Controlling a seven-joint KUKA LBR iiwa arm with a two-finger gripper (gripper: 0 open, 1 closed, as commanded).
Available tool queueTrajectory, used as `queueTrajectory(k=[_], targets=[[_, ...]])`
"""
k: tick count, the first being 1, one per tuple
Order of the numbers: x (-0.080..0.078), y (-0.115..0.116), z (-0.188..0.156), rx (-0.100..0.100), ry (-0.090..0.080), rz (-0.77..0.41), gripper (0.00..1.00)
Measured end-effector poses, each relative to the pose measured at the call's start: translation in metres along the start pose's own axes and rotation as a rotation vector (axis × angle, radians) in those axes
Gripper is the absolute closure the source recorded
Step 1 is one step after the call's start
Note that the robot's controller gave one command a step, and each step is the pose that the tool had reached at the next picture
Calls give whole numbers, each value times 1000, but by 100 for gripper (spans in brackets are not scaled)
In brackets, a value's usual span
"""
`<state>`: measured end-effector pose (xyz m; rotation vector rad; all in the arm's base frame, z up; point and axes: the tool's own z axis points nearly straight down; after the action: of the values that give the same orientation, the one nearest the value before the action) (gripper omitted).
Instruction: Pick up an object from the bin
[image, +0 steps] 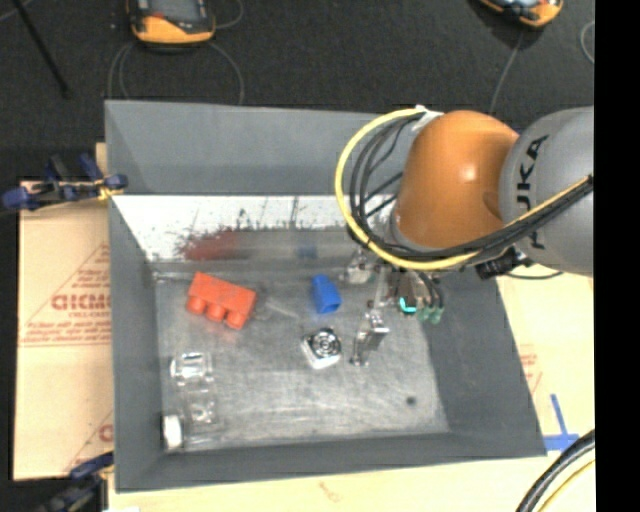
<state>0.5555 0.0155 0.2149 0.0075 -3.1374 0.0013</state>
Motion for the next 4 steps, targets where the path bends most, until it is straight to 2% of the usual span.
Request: queueTrajectory(k=[1,2,3,4], targets=[[7,4,110,1,0,-72,0],[14,26,95,-3,-6,-69,0],[-10,-24,140,0,-10,-158,0],[3,-9,140,6,-23,-286,0]])
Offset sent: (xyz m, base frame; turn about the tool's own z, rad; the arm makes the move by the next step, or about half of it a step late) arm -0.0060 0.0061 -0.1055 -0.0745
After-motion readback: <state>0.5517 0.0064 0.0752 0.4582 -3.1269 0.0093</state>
